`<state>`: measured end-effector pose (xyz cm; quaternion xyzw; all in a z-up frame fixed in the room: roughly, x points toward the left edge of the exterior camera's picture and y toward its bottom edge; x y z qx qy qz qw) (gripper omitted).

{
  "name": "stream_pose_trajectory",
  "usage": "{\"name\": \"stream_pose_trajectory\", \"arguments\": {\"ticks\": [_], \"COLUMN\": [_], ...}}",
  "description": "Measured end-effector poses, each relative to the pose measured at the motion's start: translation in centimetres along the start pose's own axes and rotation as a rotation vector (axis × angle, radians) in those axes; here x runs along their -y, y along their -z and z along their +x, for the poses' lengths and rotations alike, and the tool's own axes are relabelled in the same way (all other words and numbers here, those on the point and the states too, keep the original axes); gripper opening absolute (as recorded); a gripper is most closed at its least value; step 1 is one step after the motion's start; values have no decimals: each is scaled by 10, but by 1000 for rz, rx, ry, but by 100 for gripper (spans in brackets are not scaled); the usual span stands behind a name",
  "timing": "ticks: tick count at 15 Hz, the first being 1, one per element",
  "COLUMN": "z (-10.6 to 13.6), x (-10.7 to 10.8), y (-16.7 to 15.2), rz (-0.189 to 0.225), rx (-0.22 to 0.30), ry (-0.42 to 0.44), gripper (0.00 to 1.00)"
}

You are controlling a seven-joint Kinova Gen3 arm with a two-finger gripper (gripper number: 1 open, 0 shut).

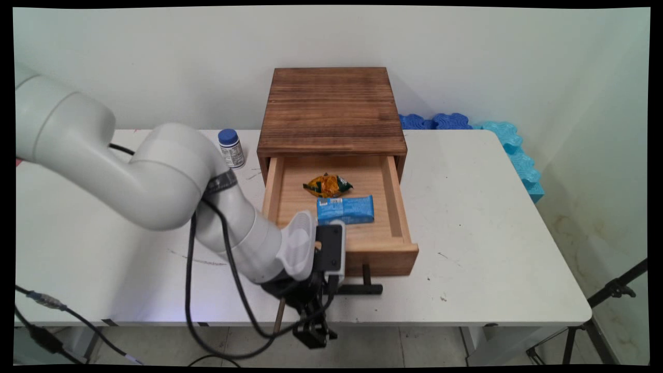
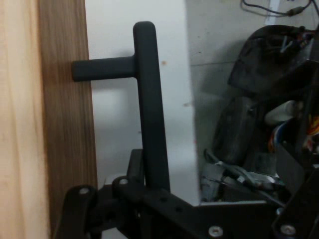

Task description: Open the drawer

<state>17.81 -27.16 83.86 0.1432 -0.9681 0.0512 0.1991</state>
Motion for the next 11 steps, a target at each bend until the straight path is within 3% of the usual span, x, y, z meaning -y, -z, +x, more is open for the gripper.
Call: {"name": "stream_pose_trajectory", "arguments": {"ticks": [5, 11], "z": [2, 1], "x": [-29, -40], "y": [5, 11], "rz": [-4, 21], "rx": [-11, -21], "ry": [-15, -33], "gripper": [100, 100]}}
